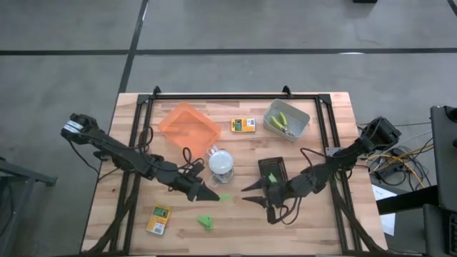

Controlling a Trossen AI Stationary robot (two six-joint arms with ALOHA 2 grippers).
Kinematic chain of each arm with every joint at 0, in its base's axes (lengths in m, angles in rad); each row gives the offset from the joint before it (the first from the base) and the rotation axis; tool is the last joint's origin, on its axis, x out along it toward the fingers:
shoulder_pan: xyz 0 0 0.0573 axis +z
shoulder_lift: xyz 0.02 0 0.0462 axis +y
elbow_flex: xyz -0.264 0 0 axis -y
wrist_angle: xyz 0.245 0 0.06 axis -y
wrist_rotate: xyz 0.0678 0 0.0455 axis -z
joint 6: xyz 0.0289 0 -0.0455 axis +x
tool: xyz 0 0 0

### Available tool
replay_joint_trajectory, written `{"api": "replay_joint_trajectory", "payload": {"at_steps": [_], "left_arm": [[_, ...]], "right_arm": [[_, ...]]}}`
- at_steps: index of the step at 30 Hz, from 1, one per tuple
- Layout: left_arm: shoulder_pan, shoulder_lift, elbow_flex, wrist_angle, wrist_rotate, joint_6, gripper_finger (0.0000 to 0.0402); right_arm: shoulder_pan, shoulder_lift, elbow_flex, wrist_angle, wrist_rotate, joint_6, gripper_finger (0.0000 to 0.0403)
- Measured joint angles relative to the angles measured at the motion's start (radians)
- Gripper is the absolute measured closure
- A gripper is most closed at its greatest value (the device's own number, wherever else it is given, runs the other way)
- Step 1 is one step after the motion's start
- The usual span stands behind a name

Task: Pick & Place School Supplies
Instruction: Put the green eraser into the black bin

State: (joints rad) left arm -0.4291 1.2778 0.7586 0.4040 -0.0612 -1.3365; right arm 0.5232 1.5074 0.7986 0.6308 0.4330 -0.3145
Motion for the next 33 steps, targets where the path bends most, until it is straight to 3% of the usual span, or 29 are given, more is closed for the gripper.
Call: {"api": "replay_joint_trajectory", "payload": {"at_steps": [14, 20, 33], "left_arm": [[0.000, 0.000, 0.000, 0.000, 0.000, 0.020, 0.0316], [0.001, 0.000, -0.003, 0.000, 0.001, 0.021, 0.0316], [0.002, 0.000, -0.008, -0.001, 0.001, 0.031, 0.0316]], "right_arm": [[-0.047, 0.000, 0.046, 0.004, 0.004, -0.134, 0.0289], [-0.056, 0.000, 0.047, -0.048, 0.004, 0.044, 0.0289], [-0.061, 0.000, 0.068, -0.102, 0.015, -0.006, 0.0289]]}}
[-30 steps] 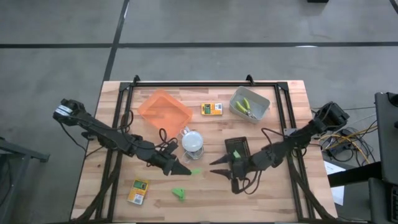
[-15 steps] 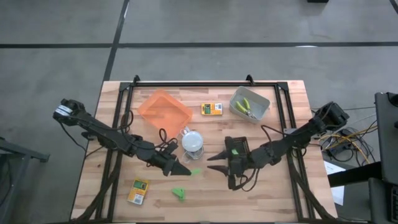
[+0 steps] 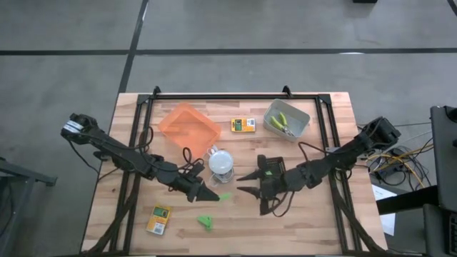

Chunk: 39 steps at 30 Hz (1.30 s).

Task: Pick & Place School Supplies
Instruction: Put the green eraser into the black bin

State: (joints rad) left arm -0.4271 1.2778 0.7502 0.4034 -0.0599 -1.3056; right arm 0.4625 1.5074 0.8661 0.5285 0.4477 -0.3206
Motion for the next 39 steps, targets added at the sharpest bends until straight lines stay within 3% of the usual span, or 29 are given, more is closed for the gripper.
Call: {"api": "replay_joint_trajectory", "payload": {"at_steps": [10, 23, 32, 39], "left_arm": [[0.000, 0.000, 0.000, 0.000, 0.000, 0.001, 0.0316], [0.000, 0.000, 0.000, 0.000, 0.001, 0.002, 0.0316], [0.001, 0.000, 0.003, 0.001, 0.027, 0.014, 0.0316], [0.002, 0.000, 0.002, 0.000, 0.027, 0.015, 0.0316]], "right_arm": [[-0.002, 0.000, 0.017, -0.001, -0.001, 0.093, 0.0282], [-0.007, 0.000, 0.015, 0.004, -0.015, 0.131, 0.0192], [-0.019, 0.006, 0.014, 0.004, -0.014, 0.130, 0.0188], [-0.018, 0.105, 0.039, 0.024, -0.023, 0.144, 0.0188]]}}
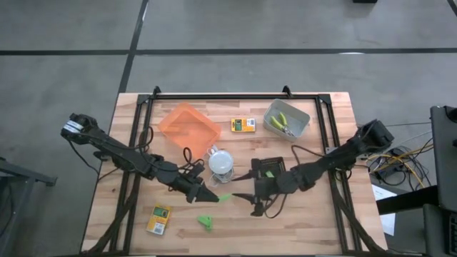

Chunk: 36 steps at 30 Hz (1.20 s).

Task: Pick & Place School Supplies
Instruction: Put the green eraser into the black bin

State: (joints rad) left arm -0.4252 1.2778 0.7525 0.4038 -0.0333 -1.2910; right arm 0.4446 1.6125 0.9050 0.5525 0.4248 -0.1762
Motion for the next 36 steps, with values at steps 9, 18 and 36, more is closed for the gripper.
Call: {"api": "replay_joint_trajectory", "payload": {"at_steps": [9, 18, 36], "left_arm": [[0.000, 0.000, 0.000, -0.001, 0.014, 0.000, 0.0316], [0.000, 0.000, -0.003, -0.002, 0.021, 0.001, 0.0316], [0.003, -0.001, -0.003, -0.019, 0.018, 0.001, 0.0316]], "right_arm": [[0.007, 0.104, 0.091, -0.005, -0.003, -0.126, 0.0188], [0.010, 0.067, 0.098, -0.020, 0.011, -0.151, 0.0193], [0.013, 0.073, 0.154, -0.024, -0.145, -0.195, 0.0227]]}}
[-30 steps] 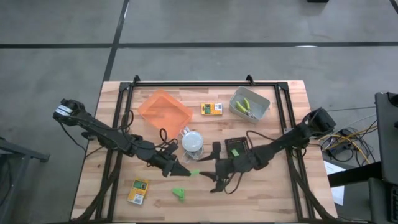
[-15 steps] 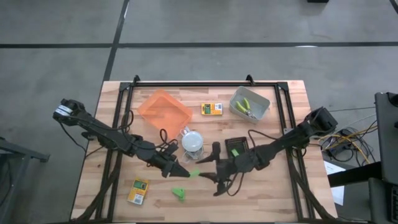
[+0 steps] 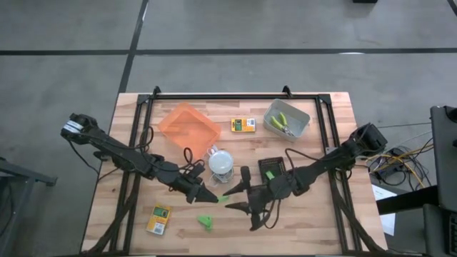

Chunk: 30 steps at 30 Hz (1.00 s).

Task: Pick & Place School Supplies
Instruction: Put the green eraser into the black bin

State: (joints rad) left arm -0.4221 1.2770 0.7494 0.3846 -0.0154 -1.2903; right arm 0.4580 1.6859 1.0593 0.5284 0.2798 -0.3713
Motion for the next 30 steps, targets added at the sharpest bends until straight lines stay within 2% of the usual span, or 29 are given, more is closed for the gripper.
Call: {"api": "replay_joint_trajectory", "payload": {"at_steps": [19, 30], "left_arm": [[0.000, 0.000, 0.004, 0.007, 0.000, 0.014, 0.0316], [0.000, 0.000, 0.003, 0.004, 0.000, 0.015, 0.0316]], "right_arm": [[-0.001, 0.000, -0.017, -0.037, 0.008, 0.005, 0.0239], [-0.001, 0.000, -0.017, -0.050, 0.010, 0.004, 0.0272]]}}
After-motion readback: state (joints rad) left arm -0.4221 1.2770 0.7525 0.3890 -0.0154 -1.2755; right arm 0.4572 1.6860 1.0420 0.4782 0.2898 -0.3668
